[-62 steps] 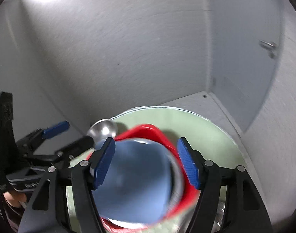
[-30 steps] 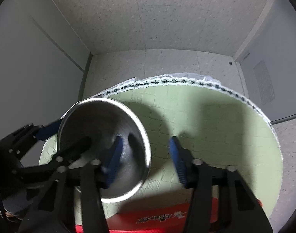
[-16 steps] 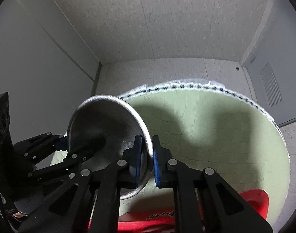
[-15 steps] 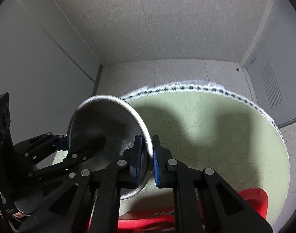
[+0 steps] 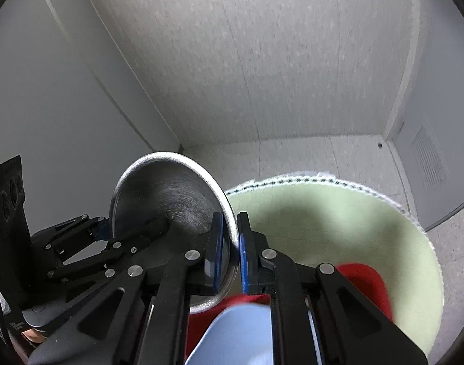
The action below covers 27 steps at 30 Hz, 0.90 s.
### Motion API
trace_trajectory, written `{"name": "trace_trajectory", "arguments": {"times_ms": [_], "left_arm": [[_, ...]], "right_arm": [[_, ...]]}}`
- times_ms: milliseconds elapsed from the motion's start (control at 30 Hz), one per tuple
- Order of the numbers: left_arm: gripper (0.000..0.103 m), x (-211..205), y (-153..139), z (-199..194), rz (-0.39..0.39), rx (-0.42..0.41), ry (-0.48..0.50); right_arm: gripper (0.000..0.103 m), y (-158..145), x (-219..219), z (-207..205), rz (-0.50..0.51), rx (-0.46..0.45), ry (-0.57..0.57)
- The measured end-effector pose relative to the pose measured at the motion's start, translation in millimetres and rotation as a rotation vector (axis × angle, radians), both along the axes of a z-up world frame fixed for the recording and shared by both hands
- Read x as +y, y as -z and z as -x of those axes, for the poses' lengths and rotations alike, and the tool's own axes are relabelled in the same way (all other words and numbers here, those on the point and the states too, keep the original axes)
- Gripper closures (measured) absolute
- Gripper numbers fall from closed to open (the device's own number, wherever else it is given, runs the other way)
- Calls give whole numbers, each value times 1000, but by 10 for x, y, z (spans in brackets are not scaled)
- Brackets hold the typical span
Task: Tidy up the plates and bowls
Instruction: 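Lower the steel bowl onto the small steel bowl and open both tools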
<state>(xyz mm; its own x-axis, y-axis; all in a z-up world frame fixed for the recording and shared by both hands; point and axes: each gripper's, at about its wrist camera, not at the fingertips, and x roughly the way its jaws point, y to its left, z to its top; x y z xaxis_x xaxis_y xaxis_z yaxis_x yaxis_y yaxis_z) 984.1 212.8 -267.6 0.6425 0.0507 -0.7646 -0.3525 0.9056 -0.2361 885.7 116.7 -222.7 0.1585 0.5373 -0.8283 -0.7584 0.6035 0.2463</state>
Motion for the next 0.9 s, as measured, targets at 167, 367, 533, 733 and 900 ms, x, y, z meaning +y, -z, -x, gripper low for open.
{"name": "trace_trajectory", "arguments": {"times_ms": [167,367,533,733,900], "left_arm": [[83,-470,-521,198,-42,-99,48],[83,-1264,-849,368,-44,-162,159],[83,-2016,-822,430,-32,-148,273],[83,-2653,-566,215,0,-64,378],[83,-3113,-312,157,-4,13,446]], "right_arm": [[94,-481,-500,139,-82,-56,43],[94,-942,-1327,244,-134,-123,138],[94,-1058,-2124,332,-130,-153,241],[94,-852,-2893,438,-85,-120,337],[94,-454,-3395,534,-40,-47,394]]}}
